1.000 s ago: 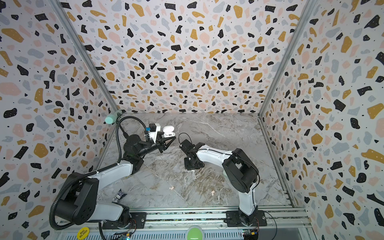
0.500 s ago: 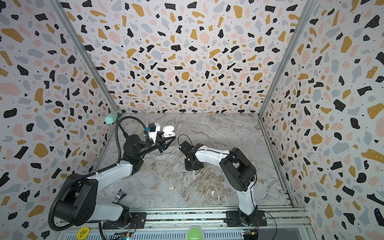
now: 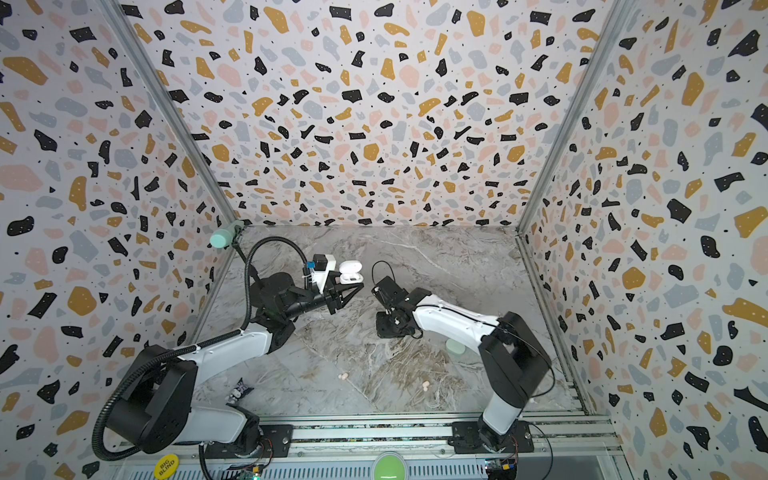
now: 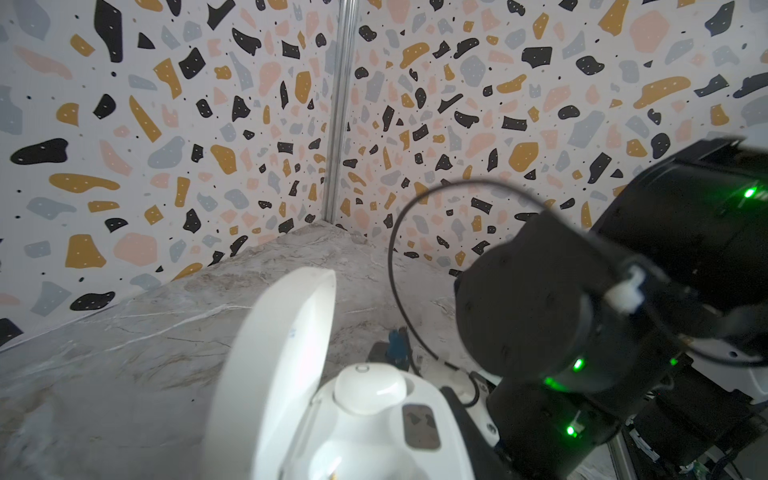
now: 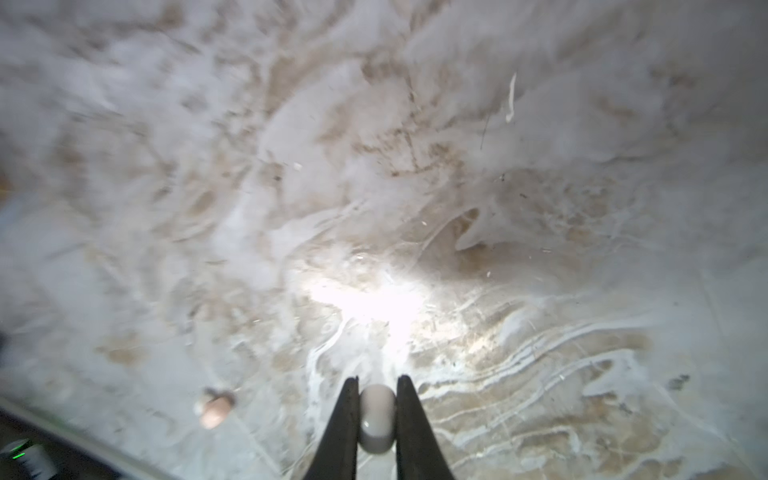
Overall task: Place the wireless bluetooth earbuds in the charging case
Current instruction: 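Lift the second earbud and carry it to the case in the left gripper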
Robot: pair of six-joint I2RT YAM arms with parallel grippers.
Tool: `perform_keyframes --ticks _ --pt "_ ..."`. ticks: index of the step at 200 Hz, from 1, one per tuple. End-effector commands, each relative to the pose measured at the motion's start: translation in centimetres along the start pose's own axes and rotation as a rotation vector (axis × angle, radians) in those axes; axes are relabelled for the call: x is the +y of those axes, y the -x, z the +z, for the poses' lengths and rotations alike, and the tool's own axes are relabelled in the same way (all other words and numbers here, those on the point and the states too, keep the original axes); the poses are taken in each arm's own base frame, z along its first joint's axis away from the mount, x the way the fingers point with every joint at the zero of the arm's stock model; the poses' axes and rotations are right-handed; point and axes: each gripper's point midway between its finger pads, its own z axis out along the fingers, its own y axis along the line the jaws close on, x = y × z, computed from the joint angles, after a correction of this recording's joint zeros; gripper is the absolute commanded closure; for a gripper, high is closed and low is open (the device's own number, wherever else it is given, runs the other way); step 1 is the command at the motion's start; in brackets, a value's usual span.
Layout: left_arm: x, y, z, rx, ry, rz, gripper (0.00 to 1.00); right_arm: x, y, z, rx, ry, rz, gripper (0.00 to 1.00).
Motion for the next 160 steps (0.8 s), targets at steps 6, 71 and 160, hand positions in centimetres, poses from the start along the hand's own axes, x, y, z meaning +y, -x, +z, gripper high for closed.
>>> perform_keyframes --ticks 6,71,160 --pt "-1.8 2.0 1.4 -0.088 -0.059 0.061 0.96 2.4 0.9 -5.5 -0.079 0.151 -0.010 0.86" --pt "-4.6 2.1 4.5 -0.145 -0.174 0.096 0.96 3.6 1.5 -15.7 -0.180 0.318 0.012 0.87" --pt "-7.7 1.5 6.7 -0.184 -0.294 0.088 0.96 4.9 5.7 -21.7 -0.342 0.537 0.016 0.87"
